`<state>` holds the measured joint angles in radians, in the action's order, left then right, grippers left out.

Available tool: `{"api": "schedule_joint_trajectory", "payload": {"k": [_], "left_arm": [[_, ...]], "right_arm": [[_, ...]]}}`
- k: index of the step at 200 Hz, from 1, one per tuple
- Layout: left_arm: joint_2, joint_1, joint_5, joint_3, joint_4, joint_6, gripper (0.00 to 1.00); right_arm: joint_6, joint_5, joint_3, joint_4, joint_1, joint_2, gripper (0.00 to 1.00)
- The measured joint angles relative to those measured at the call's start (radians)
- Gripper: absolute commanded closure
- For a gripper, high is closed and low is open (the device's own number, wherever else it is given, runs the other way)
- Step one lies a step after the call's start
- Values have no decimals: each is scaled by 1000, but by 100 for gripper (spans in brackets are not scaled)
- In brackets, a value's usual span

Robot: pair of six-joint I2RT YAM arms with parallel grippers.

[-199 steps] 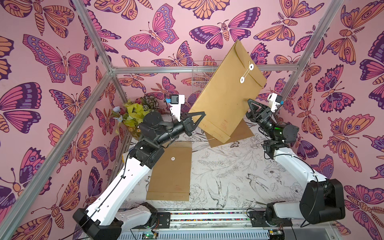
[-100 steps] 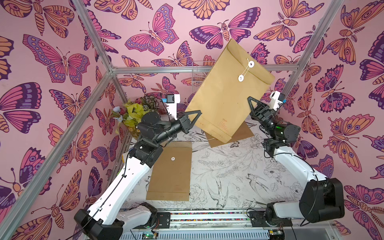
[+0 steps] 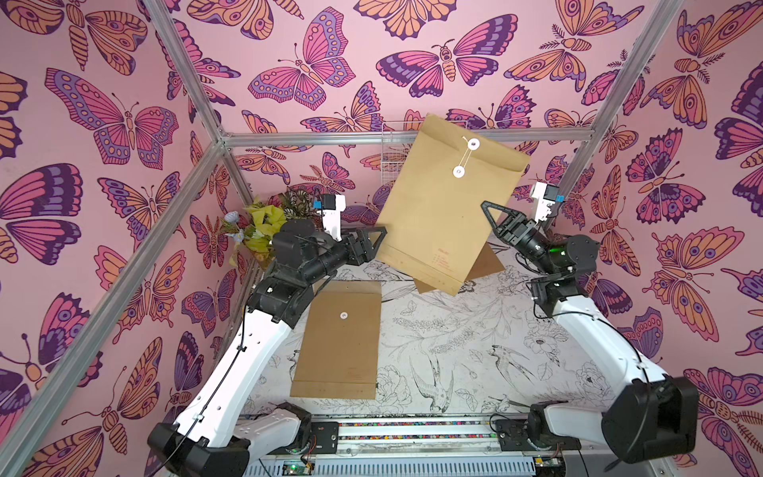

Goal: Open the file bag
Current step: Pick up the file bag from the center of the board.

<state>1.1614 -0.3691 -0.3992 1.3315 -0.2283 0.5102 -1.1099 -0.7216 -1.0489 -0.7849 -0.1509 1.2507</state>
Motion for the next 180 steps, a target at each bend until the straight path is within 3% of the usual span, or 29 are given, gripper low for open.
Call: {"api": "schedule_joint_trajectory", "payload": {"k": [36, 73, 121, 180], "left_arm": [[-21, 41, 1, 18, -78, -81, 25], [-37, 43, -65, 28, -61, -122, 22], [-34, 43, -192, 67, 3, -145, 20], [0, 43, -297, 76, 80, -134, 19]], "right_arm": [[330, -14, -104, 387, 0, -140, 100], [504, -59, -171, 587, 0, -179, 100], [548, -162, -171, 647, 0, -185, 100], [439, -276, -171, 533, -8, -185, 100]]}}
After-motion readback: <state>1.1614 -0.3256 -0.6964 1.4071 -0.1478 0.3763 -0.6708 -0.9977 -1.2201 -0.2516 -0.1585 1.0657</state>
